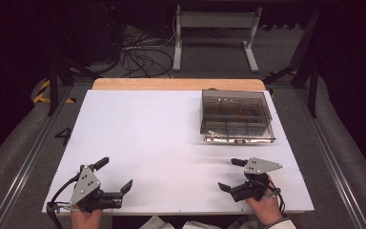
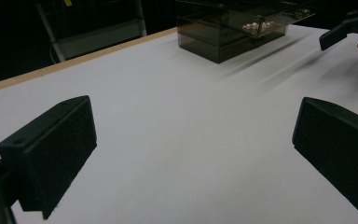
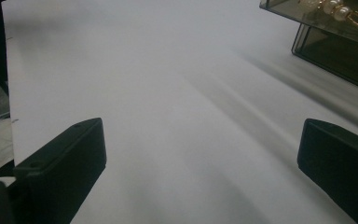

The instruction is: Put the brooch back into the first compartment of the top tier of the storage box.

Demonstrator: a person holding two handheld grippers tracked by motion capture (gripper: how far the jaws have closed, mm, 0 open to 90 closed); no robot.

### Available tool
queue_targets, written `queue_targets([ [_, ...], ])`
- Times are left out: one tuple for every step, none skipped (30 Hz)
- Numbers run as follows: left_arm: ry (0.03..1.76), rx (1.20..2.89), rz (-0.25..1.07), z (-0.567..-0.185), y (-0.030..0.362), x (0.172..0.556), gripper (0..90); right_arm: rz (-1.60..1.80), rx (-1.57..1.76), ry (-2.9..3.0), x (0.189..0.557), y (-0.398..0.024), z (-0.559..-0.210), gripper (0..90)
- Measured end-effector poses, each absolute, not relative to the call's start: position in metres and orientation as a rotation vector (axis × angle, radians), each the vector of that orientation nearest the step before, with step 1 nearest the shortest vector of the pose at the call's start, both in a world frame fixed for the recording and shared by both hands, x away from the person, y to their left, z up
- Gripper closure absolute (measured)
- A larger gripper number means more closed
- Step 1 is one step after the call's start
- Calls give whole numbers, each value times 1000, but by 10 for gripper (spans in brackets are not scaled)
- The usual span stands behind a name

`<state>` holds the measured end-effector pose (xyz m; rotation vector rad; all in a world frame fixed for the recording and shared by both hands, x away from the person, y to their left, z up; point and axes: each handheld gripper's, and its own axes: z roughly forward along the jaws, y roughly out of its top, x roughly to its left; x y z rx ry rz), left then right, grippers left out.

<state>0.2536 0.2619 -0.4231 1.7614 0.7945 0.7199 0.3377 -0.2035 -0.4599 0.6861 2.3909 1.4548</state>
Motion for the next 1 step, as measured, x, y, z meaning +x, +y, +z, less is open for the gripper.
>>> queue_targets([
  [794, 1761, 720, -423, 262, 254, 3, 1456, 686, 2389, 338, -204, -460, 19],
])
